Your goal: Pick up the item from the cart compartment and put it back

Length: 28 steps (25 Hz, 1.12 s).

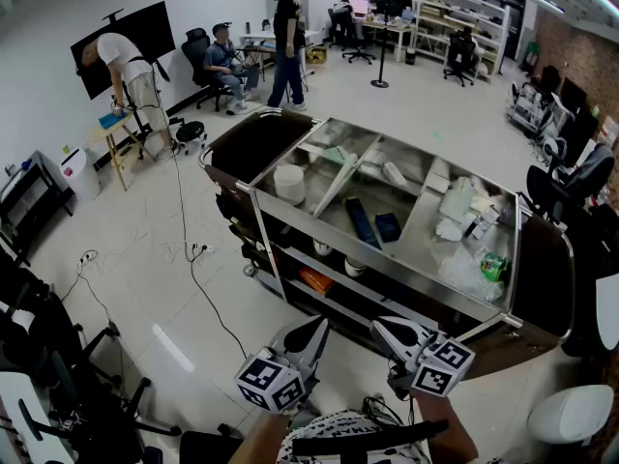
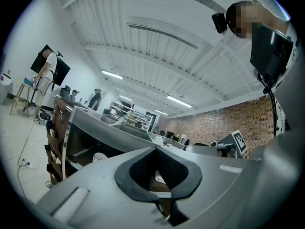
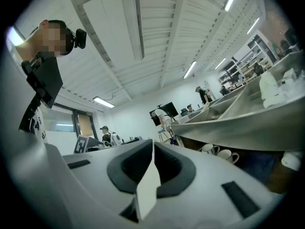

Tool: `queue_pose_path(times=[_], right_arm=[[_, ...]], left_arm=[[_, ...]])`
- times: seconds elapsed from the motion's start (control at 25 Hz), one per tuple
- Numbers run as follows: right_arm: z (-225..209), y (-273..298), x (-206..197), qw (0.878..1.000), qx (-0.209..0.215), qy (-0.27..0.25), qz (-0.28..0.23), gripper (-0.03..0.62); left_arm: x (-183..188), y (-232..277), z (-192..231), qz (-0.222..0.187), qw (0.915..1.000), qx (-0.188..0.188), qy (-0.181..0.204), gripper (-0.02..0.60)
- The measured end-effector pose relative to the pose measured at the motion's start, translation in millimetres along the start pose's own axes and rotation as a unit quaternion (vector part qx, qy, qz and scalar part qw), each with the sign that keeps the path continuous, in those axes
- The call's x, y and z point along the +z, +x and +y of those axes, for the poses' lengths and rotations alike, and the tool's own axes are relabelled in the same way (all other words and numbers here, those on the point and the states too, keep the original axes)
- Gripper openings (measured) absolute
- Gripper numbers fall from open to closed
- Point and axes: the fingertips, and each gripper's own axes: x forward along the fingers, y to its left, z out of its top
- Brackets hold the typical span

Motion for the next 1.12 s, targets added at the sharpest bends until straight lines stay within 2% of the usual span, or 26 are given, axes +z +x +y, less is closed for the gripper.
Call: queue_pose_path(times=[0.56, 0.88, 0.92, 0.96, 1.12], right_arm=[[-1.8, 7.8, 9.5, 1.0, -0.003, -0.027, 0.007, 0.028], [-8.2, 18.5, 35.5, 0.997, -0.01, -0.074, 0.012, 0.047], [-9.3, 20.9, 39.4, 0.997, -0.01, -0.081, 0.016, 0.075], [-10.4, 23.7, 43.8, 0.996, -0.01, -0.091, 0.022, 0.152], [-24.3, 36.6, 68.1, 0.987, -0.03, -0.146, 0.055, 0.158]], left_arm=[[3.5, 5.2, 7.3, 0.0, 1.0, 0.001, -0.001, 0.002], [13.3, 18.7, 14.2, -0.002, 1.0, 0.002, 0.003, 0.011], [15.2, 21.1, 14.9, -0.002, 1.0, 0.002, 0.005, 0.011], [17.5, 23.4, 15.7, -0.002, 1.0, 0.001, 0.007, 0.011], [27.2, 33.2, 19.6, -0.006, 0.9998, 0.003, 0.016, 0.011]])
